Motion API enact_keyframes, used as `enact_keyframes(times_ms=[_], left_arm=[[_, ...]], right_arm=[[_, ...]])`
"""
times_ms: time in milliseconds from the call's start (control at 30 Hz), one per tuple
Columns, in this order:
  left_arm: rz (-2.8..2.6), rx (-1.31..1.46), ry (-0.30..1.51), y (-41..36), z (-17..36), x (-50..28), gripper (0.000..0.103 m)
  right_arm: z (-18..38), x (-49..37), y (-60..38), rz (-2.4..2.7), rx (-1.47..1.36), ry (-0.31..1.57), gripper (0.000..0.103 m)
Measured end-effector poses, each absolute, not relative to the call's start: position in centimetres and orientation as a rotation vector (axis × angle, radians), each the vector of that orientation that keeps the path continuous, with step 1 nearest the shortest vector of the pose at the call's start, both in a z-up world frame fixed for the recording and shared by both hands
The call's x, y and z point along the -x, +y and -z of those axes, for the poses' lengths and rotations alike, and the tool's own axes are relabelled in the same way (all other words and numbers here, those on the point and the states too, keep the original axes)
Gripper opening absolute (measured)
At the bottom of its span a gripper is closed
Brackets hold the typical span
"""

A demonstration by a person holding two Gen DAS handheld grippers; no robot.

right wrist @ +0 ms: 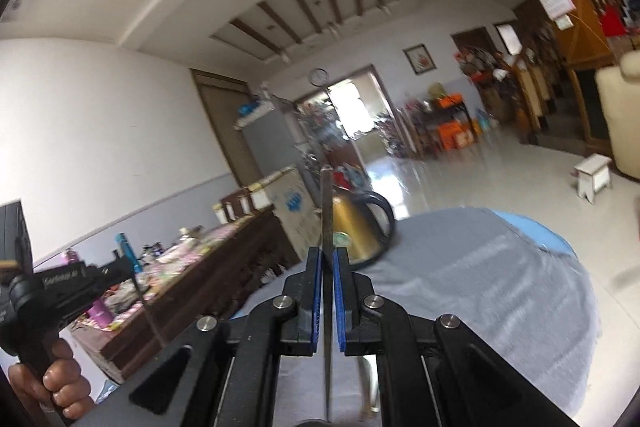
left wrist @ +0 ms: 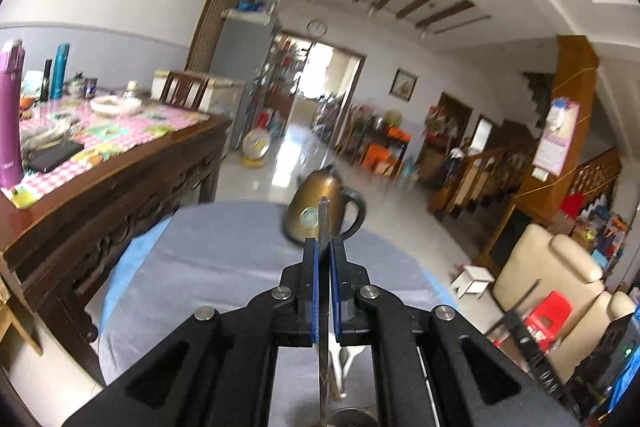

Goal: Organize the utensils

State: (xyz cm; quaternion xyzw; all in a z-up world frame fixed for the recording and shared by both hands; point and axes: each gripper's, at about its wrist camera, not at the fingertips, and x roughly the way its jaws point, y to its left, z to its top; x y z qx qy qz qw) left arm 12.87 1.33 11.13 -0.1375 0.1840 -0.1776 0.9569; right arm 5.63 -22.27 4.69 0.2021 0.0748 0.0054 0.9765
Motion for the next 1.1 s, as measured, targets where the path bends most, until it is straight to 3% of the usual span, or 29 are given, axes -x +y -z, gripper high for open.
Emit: enact_keyframes(times_ms=[233, 533, 800, 833, 900, 933, 967, 1100], left_arm=[[0.345, 0.268, 0.309, -0.1, -10.1, -12.1, 0.005], [0.315, 0.246, 0.46, -2.8, -3.1, -13.8, 0.005], [0.321, 0.229, 0.532, -2.1, -1.8, -12.8, 0.006], [0.321, 0.231, 0.528, -1.9, -2.0, -12.7, 0.009], [0.328, 0.243, 0.518, -1.1, -2.6, -12.4, 0.027], [0.321, 0.252, 0.503, -0.6, -2.9, -12.0, 0.04], [0.311, 0.254, 0.487, -0.2, -3.2, -11.8, 0.047], [0.273, 0.258, 0.45, 1.3, -3.8, -11.0, 0.053]], right_arm=[[-4.2, -5.1, -19.5, -0.044, -0.345, 0.162, 0.007], [-1.0, -5.4, -18.4, -0.021, -0.285, 0.276, 0.007], [0.1, -4.1, -19.3, -0.057, -0.322, 0.352, 0.009], [-0.2, -3.9, -19.3, -0.058, -0.328, 0.347, 0.015], [-0.8, -3.5, -19.8, -0.05, -0.348, 0.324, 0.044], [-1.0, -3.2, -20.2, -0.047, -0.367, 0.309, 0.066], [-1.1, -2.6, -20.7, -0.048, -0.389, 0.278, 0.068], [-2.0, -1.4, -21.6, 0.02, -0.396, 0.196, 0.068]])
